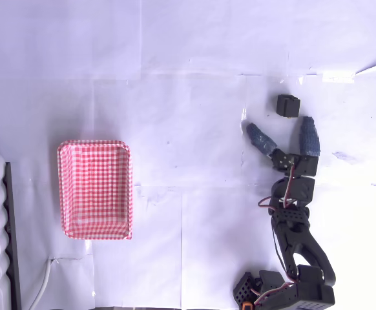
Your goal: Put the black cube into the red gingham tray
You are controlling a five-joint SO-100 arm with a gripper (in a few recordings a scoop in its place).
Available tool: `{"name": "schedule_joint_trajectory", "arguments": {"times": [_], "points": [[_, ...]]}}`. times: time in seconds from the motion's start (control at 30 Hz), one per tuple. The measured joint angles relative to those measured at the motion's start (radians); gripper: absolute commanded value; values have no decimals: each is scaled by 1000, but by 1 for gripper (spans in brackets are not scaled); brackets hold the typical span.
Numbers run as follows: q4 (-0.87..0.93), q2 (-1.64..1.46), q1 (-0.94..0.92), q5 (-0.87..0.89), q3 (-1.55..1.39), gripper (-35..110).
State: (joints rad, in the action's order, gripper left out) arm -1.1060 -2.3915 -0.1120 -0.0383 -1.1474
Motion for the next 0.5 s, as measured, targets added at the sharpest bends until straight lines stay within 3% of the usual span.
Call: {"name": "schedule_joint_trajectory", "arguments": {"times": [0.5], "points": [[201, -6, 9, -86, -166, 52]]}}
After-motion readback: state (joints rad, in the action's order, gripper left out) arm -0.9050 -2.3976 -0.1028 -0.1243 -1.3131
